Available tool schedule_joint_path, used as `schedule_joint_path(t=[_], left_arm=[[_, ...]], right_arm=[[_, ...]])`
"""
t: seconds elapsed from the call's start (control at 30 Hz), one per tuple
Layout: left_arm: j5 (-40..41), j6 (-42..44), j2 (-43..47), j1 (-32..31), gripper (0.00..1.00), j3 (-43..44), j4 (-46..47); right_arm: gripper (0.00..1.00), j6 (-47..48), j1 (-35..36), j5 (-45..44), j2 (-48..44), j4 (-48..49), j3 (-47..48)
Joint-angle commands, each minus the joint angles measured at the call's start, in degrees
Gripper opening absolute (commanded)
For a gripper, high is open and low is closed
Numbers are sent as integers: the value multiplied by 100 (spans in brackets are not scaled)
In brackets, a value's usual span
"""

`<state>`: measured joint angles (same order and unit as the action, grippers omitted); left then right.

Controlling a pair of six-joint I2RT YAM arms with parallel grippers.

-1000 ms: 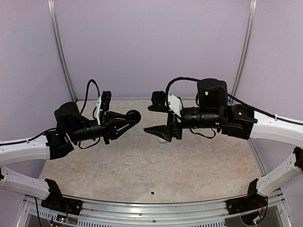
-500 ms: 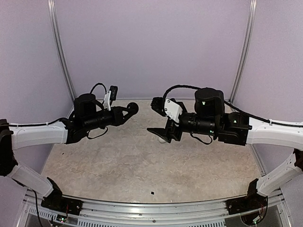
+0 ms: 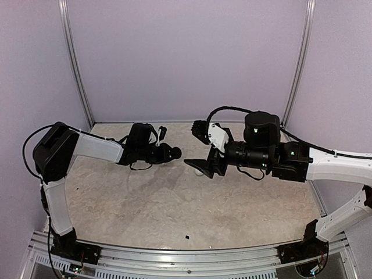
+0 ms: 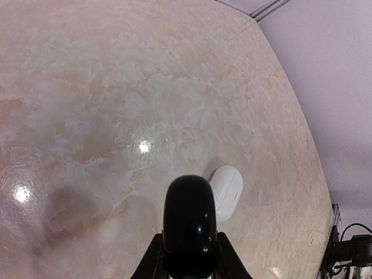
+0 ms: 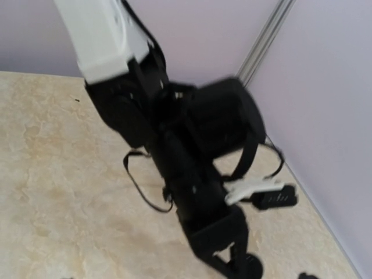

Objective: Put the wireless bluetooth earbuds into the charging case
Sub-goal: Place the charging case with the earbuds at the center of the board.

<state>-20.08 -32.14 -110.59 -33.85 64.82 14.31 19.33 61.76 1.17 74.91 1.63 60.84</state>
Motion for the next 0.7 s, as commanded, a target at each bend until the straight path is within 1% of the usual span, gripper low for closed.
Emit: schedule_joint_path(t=[0.0, 0.13, 0.27, 0.43, 0.57, 0.67], left_arm=[[-290, -231, -478, 27, 0, 396, -173], [-293, -271, -776, 35, 1, 599, -354], [-394, -235, -1104, 36, 1, 873, -734], [-352, -236, -1284, 36, 3, 1024, -1048], [-240, -167, -1344, 34, 8, 1153, -1383], [-53, -48, -1315, 51, 15, 1234, -1727]], right_arm=[[83, -143, -58, -10, -208, 127, -101], [83, -162, -59, 12, -231, 151, -174], [84, -166, -65, -60, -290, 211, -221], [84, -166, -75, -73, -319, 167, -255], [84, -156, -77, -73, -332, 198, -278], [84, -173, -85, -73, -344, 231, -318]])
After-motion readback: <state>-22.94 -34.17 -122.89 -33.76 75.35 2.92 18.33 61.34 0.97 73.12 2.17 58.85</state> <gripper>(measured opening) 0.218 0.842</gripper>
